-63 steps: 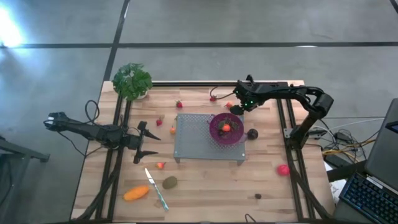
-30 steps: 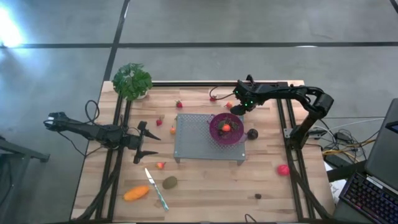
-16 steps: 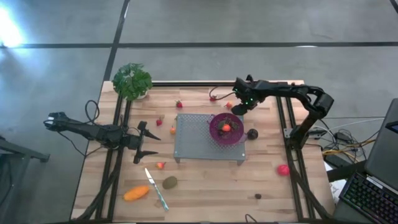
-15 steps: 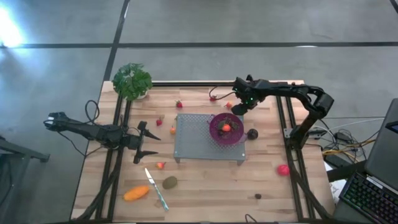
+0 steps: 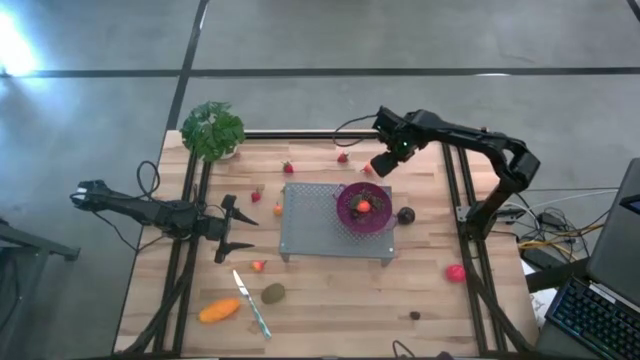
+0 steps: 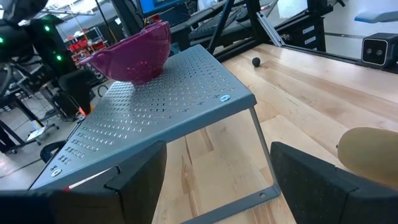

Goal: Pick & Place Fruit
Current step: Put the pear in the purple strainer bowl on the shelf

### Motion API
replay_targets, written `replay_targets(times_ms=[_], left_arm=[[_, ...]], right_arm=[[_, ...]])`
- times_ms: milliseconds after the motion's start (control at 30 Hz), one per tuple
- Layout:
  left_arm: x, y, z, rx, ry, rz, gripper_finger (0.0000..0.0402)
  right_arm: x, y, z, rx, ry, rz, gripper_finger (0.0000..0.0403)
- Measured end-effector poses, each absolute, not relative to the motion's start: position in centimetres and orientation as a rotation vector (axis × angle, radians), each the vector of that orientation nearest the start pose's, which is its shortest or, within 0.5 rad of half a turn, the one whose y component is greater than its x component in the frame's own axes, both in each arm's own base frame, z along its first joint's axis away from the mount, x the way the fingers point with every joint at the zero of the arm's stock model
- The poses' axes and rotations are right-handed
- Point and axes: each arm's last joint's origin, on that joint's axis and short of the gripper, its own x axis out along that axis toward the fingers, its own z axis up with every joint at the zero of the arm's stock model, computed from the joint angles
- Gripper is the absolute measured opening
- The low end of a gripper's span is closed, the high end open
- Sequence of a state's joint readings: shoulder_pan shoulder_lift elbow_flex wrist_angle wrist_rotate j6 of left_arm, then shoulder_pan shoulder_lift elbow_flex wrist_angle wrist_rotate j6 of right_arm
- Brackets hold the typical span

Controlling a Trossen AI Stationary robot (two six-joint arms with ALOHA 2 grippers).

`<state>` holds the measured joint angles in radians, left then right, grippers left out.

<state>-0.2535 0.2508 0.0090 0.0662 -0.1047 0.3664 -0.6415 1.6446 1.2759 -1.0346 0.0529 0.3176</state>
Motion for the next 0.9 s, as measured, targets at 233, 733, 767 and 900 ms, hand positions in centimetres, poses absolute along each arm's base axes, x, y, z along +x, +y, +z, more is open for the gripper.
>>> replay_targets(times_ms=[233, 733, 767, 900], left_arm=[[10.9, -2.5, 15.2, 0.396, 0.144, -0.179, 0.0291], [10.9, -2.5, 15.2, 0.396, 0.144, -0.179, 0.0291], [10.9, -2.5, 15.2, 0.396, 0.144, -0.179, 0.0291], [10.9, -2.5, 15.2, 0.396, 0.144, -0.179, 0.0291]], right_arm=[[23.7, -17.8, 26.8, 0.648, 1.211, -0.790, 0.0115], [20.5, -11.7, 34.4, 0.579, 0.916, -0.577, 0.0113], [20.3, -11.1, 34.9, 0.571, 0.890, -0.543, 0.0113], [20.1, -8.5, 36.6, 0.551, 0.794, -0.414, 0.0125]])
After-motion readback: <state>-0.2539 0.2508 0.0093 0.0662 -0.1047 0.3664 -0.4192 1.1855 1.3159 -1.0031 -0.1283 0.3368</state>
